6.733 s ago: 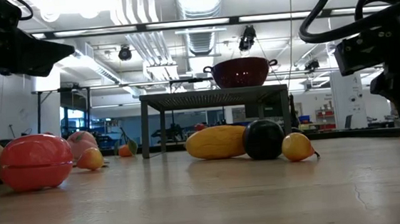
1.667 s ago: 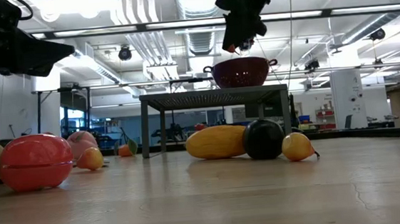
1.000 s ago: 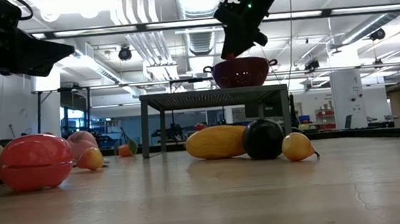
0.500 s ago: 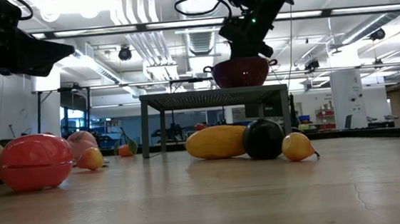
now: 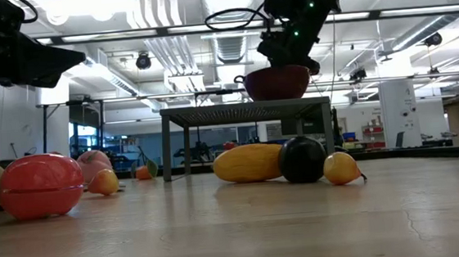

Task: Pick & Place Fruit
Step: Put the pear into the purple bowl on the shelf, then put the black plum into the purple bowl on the shelf

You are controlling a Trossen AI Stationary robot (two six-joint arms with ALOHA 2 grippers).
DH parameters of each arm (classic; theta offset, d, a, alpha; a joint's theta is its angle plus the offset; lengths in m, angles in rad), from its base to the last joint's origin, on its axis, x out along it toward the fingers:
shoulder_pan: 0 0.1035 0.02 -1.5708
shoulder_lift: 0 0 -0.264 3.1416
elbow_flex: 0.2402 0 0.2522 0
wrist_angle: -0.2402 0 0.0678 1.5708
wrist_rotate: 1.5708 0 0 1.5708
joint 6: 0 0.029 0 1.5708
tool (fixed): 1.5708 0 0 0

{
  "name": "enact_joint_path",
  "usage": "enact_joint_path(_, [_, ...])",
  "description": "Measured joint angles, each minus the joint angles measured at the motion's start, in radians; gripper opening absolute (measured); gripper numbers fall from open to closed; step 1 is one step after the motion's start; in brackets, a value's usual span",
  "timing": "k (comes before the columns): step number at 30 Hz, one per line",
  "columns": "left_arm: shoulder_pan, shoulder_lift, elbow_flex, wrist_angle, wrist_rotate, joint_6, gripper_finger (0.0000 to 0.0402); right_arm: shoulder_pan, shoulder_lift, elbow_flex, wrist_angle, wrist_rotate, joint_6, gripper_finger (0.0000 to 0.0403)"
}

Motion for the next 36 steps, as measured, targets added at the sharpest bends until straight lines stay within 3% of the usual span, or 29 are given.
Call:
enact_joint_path(4, [0.0,0.0,0.0,0.0,0.0,0.0,0.0012,0.0,0.0,0.002,-0.001,0.0,0.0,0.0121])
enact_joint_path(26, [0.0,0.0,0.0,0.0,0.0,0.0,0.0012,0.0,0.0,0.007,0.018,-0.001,-0.004,0.0198])
enact_joint_path(36, [0.0,0.0,0.0,0.0,0.0,0.0,0.0012,0.001,-0.002,0.083,0.003,-0.001,-0.011,0.0211])
